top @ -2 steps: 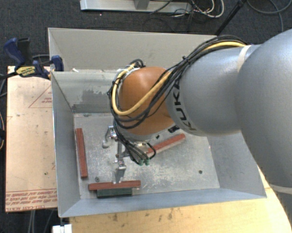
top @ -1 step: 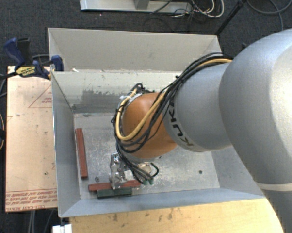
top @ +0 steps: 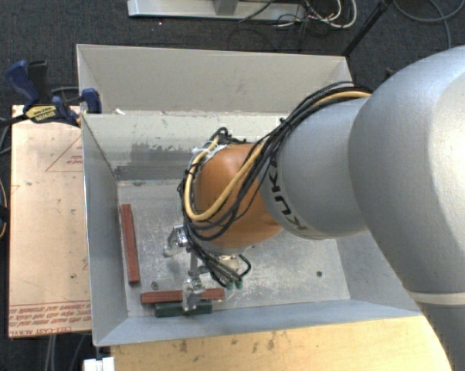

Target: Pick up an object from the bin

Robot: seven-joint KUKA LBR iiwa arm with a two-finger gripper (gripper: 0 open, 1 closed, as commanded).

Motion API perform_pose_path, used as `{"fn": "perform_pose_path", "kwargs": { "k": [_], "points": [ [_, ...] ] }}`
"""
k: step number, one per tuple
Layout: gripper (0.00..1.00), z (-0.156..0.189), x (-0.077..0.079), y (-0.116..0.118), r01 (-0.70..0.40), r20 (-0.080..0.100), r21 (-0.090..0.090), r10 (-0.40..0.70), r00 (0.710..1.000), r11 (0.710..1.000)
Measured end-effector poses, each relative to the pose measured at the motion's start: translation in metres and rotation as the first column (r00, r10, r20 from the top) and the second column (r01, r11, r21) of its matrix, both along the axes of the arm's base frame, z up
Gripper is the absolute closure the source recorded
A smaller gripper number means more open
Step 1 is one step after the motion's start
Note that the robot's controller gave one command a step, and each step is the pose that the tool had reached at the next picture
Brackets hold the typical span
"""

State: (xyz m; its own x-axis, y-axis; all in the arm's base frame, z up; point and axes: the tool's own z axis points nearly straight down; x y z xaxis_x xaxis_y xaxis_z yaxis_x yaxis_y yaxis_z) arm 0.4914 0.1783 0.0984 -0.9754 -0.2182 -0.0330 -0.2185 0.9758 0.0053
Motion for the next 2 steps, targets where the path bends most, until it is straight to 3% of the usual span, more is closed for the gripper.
{"fn": "perform_pose_path", "kwargs": {
  "k": [1, 2],
  "points": [
    [1.00, -0.0044, -0.0067, -0.0018, -0.002, -0.026, -0.009, 0.002, 1.000, 1.000],
    [1.00, -0.0044, -0.0067, -0.0018, -0.002, -0.026, -0.009, 0.002, 1.000, 1.000]
  ]
}}
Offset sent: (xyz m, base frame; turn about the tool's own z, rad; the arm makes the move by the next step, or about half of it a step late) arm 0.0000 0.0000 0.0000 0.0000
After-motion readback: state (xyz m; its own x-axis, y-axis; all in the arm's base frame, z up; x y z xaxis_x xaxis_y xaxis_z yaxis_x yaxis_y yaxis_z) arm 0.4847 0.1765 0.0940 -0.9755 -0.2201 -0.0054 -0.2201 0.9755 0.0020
